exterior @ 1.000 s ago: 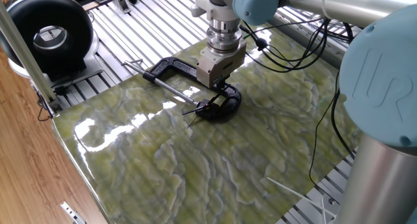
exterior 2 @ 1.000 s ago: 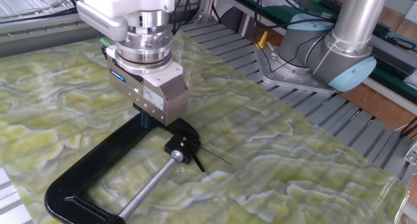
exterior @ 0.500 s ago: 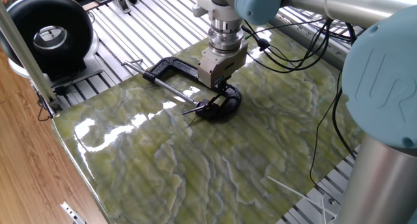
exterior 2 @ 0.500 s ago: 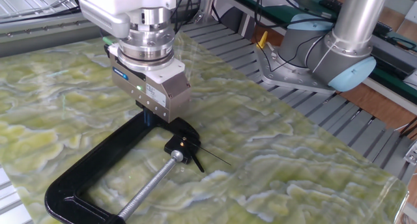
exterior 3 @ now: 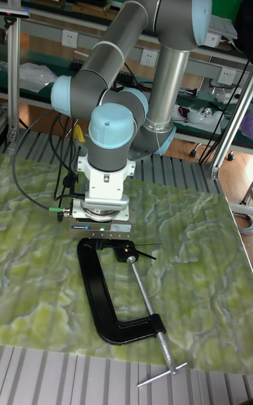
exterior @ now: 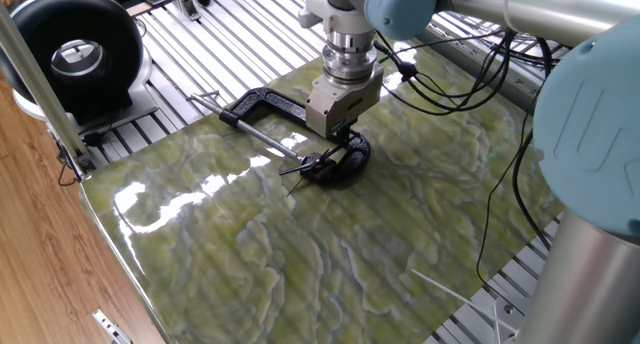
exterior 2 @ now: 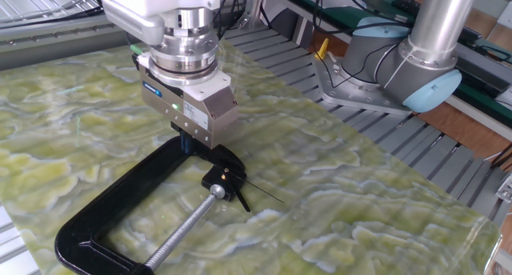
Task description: Turn the hands of a clock
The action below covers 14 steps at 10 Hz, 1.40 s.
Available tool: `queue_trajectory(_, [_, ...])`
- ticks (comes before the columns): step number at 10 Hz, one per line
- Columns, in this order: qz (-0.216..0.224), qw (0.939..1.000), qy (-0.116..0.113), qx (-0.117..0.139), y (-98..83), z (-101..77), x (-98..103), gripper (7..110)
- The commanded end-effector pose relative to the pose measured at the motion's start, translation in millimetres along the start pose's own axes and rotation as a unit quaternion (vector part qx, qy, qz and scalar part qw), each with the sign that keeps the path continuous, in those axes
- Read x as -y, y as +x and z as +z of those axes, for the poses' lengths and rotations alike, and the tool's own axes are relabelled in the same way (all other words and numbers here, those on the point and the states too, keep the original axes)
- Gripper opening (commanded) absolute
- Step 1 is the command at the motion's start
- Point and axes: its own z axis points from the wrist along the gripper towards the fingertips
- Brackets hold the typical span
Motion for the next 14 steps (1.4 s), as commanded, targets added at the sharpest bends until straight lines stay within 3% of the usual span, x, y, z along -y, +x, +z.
queue_trajectory(1, [0.006,1.0,-0.006,0.001,5.4,-1.7,-4,7])
queue_trajectory(8, [0.01,0.9999,-0.006,0.001,19.7,-0.5,-9,7])
queue_trajectory(14, [0.01,0.9999,-0.003,0.0,14.2,-6.1,-7,7])
